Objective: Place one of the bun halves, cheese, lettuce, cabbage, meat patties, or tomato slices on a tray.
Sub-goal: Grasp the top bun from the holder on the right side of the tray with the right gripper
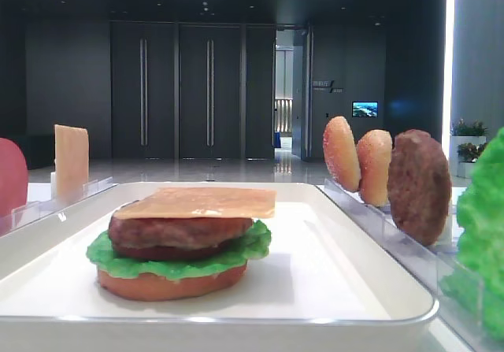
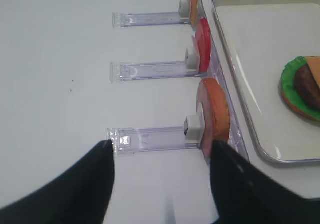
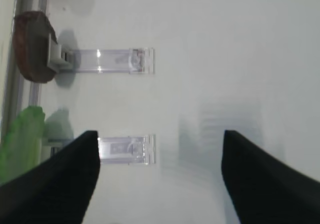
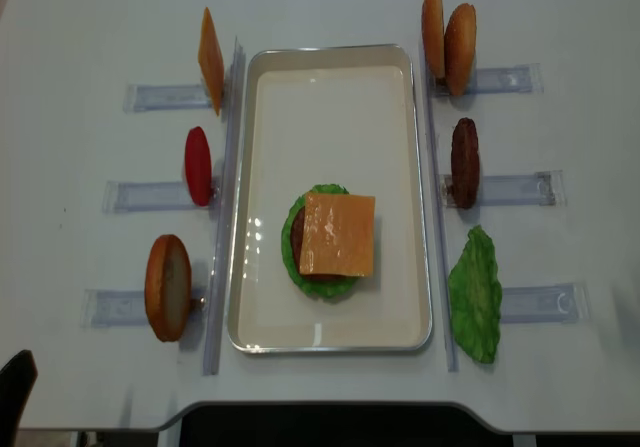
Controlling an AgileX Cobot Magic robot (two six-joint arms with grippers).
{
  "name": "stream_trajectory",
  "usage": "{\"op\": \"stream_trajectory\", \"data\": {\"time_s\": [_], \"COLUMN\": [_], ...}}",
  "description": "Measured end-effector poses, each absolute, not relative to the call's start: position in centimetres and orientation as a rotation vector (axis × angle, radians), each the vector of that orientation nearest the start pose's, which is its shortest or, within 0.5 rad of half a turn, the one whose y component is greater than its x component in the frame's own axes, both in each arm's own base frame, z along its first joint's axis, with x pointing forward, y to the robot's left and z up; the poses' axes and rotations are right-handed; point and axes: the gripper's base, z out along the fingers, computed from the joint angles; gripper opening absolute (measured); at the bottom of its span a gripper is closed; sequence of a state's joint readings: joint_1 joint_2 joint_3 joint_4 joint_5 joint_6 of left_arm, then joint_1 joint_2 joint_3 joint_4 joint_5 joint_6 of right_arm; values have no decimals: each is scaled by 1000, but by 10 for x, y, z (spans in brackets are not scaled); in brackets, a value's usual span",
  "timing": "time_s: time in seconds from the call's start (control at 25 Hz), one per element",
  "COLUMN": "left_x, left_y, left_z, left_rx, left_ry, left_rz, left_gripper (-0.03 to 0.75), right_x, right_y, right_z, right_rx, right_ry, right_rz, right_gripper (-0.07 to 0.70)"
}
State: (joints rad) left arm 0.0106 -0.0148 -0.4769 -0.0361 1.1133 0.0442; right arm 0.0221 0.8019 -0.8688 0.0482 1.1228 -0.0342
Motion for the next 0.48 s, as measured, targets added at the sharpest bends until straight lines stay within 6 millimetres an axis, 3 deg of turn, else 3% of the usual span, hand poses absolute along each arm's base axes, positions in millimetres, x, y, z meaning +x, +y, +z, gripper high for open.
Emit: {"op": "stream_trajectory", "data": {"time_s": [0.12,0.48], "left_x": [-7,-7], "left_y": [-3,-3], "left_z": [267,267], "left_rx": [38,38], "left_ry": [2104,2104], "left_rz": [-11,-11], "left_gripper": [453,418], "right_x": [164,243], "right_y": [7,9], "right_z": [348,380], "right_rx": [-62,-84], "right_ry": [2581,2561], "right_rz": [58,51], "right_gripper": [488,488]}}
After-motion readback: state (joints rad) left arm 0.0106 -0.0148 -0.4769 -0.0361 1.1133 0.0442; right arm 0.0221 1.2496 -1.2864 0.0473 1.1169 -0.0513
